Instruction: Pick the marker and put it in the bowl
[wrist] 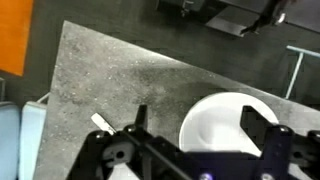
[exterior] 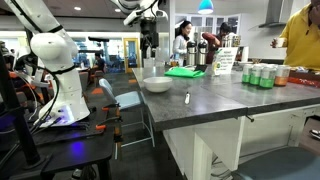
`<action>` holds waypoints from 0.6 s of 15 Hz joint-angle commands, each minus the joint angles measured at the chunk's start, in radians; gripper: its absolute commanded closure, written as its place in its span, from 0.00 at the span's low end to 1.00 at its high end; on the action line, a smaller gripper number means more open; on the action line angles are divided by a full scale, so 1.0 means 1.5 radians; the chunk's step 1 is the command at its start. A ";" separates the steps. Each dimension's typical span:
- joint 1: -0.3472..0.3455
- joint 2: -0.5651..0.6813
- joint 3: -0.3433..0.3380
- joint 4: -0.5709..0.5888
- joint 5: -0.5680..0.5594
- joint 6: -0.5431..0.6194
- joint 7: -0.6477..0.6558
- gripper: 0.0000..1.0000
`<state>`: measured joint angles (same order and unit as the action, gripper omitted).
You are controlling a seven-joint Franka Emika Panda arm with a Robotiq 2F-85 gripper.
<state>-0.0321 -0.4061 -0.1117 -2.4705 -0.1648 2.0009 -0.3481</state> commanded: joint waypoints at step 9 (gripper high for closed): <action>-0.005 0.164 -0.022 0.067 -0.045 0.087 -0.185 0.00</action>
<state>-0.0307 -0.1597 -0.1535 -2.3704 -0.2340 2.1334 -0.6245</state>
